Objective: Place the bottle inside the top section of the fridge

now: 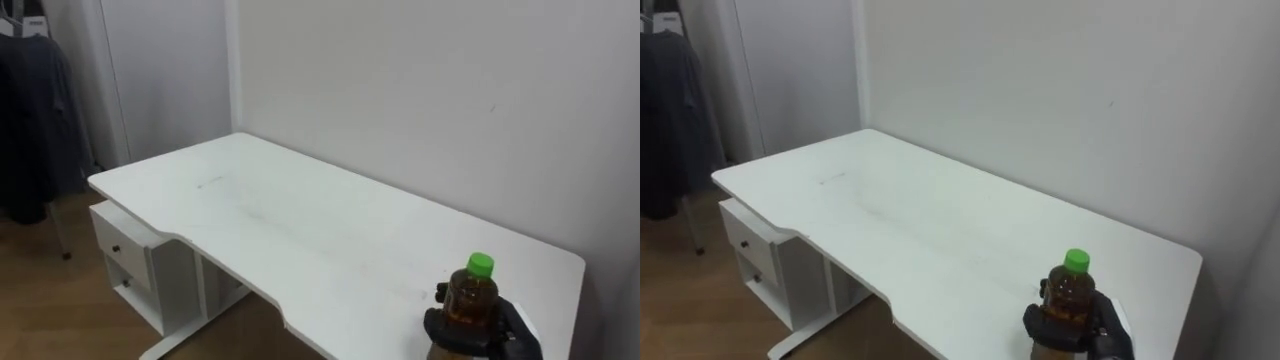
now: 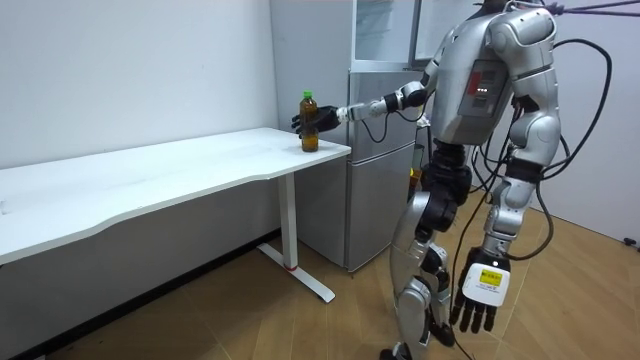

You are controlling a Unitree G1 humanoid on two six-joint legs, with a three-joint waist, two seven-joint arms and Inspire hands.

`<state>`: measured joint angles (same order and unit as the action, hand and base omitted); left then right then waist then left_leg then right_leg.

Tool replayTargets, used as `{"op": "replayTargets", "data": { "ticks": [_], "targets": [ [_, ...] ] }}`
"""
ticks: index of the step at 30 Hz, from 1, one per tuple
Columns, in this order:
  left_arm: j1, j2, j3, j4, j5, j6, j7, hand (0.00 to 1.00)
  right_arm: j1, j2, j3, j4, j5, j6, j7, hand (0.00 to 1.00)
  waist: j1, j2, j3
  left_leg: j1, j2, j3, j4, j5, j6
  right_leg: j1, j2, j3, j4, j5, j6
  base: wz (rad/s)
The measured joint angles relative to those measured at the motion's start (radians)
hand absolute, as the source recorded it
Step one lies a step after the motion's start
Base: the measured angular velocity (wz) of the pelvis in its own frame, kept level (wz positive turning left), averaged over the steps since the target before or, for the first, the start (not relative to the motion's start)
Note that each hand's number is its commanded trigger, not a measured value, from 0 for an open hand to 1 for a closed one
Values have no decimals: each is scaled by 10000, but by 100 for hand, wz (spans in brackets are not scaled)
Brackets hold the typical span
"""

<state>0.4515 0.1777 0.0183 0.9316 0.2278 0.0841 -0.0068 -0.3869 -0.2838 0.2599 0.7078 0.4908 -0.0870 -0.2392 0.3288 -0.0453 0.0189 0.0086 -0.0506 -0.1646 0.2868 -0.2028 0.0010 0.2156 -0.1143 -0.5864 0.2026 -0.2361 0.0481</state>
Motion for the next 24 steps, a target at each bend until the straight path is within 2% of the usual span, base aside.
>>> {"op": "replayTargets", "data": {
  "ticks": [2,5,7,11,13,16,17,19,21,22,24],
  "targets": [
    [13,0,-1,-2,-1,-5,3,0,0,1,-33,18,192,-21,10,100,1,39,-5,-7,-6,-1,7,1,1,-10,-6,-3,3,0,1,0],
    [103,0,1,-93,3,-72,24,0,0,-29,-102,88,197,-137,15,100,-19,146,-53,-35,-18,1,39,4,8,-42,-28,-5,27,1,4,0],
    [181,0,46,-96,-1,-256,36,0,1,-118,-114,204,197,-305,106,100,-170,266,-71,-15,-36,-2,51,16,29,9,-54,-71,27,8,14,6],
    [327,0,127,-98,-3,-321,36,0,102,-320,-115,242,196,-400,293,100,-302,454,-134,65,-47,49,46,37,59,34,-97,-44,46,13,24,-1],
    [340,0,273,-90,1,-398,34,0,363,-385,-190,168,190,-487,493,100,-313,443,-149,148,-18,149,20,39,62,37,-109,3,64,7,30,-8],
    [258,-7,483,-93,10,-457,38,0,788,-403,-378,-273,159,-471,720,100,-423,310,-224,26,18,289,-33,38,61,-61,-98,104,81,-10,23,-8],
    [254,-6,508,-93,10,-466,38,0,837,-403,-403,-343,157,-453,758,100,-464,298,-220,27,17,306,-32,38,61,-67,-100,119,92,-10,23,-14],
    [108,-12,575,-94,7,-462,49,0,1062,-434,-425,-668,98,-405,784,100,-493,299,-227,175,71,592,-62,40,68,-253,-104,523,185,-11,22,-35],
    [66,-11,587,-95,15,-473,105,0,1239,-442,-428,-1055,66,-320,776,100,-550,310,-204,198,88,717,-151,49,84,-262,-104,696,187,-6,16,-29],
    [1,-12,589,-125,16,-484,212,0,1327,-451,-430,-1299,27,-225,787,100,-793,296,-194,217,85,757,-158,56,95,-283,-115,738,197,-4,17,-14],
    [-99,-11,614,-283,44,-485,247,0,1405,-456,-430,-1706,-20,-167,823,100,-979,279,-189,212,90,856,-199,57,99,-334,-120,848,213,-2,20,-13]
  ]
}}
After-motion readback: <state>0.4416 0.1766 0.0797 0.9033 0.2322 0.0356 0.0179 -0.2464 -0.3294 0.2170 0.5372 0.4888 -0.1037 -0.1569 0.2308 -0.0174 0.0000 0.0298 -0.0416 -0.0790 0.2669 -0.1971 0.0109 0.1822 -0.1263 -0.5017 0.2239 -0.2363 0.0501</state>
